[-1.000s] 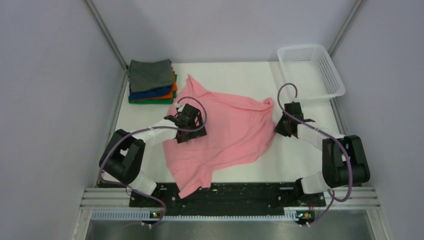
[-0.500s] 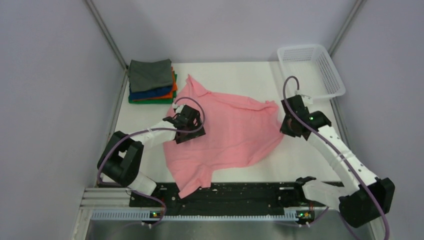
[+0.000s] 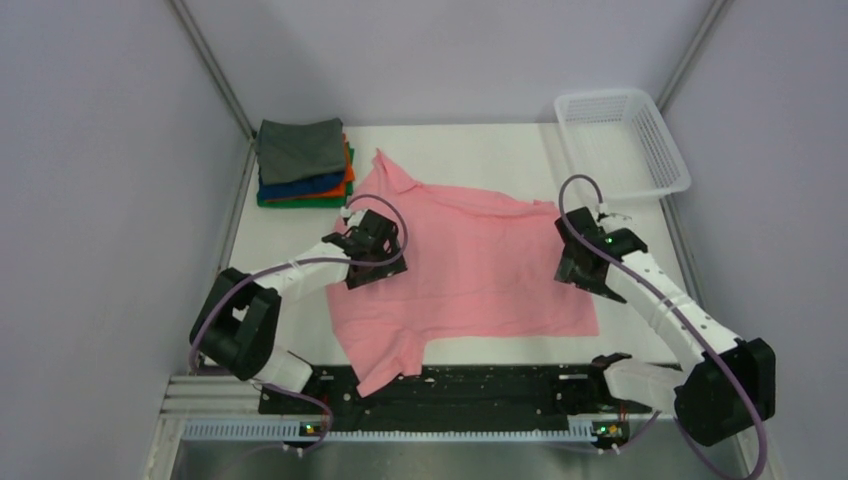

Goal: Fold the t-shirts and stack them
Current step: Flatten out the tshirt

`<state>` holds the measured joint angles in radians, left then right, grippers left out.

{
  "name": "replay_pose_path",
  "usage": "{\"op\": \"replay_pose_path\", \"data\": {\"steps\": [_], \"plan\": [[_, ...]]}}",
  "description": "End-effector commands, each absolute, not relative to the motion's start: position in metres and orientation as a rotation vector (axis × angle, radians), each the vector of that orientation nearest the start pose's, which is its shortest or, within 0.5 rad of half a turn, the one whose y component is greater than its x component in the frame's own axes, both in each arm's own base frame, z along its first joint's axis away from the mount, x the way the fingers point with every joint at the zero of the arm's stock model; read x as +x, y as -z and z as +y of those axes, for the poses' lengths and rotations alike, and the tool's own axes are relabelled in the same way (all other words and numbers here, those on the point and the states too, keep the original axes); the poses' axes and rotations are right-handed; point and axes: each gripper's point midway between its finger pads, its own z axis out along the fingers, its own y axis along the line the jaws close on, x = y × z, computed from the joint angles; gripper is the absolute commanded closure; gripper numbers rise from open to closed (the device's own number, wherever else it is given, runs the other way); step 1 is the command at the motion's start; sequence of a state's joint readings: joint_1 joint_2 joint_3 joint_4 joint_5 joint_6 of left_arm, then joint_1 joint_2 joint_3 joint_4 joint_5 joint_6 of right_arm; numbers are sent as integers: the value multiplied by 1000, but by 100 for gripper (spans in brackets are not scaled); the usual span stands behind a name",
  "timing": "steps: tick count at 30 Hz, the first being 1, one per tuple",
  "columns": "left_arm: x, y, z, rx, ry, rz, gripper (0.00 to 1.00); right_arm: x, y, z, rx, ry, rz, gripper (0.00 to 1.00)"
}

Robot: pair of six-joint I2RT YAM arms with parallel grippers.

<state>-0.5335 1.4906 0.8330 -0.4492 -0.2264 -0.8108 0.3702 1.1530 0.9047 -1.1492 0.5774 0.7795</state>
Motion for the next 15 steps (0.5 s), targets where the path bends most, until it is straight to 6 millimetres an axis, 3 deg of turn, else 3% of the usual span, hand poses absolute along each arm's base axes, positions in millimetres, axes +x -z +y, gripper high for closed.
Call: {"op": "replay_pose_path", "data": {"steps": [1,4,6,15], "plan": [[296,-54,-156,-431,157,2545,1,261,-120,63,357,1,2405,1],[309,-46,-156,-438,127,2563,1,293,-120,100,229,-225,2313,1],[320,-42,-157,-452,123,2579,1,311,-111,108,213,-246,2303,1],[374,-23,-156,-483,105,2647,1,375,-31,96,358,-218,2451,2]]}}
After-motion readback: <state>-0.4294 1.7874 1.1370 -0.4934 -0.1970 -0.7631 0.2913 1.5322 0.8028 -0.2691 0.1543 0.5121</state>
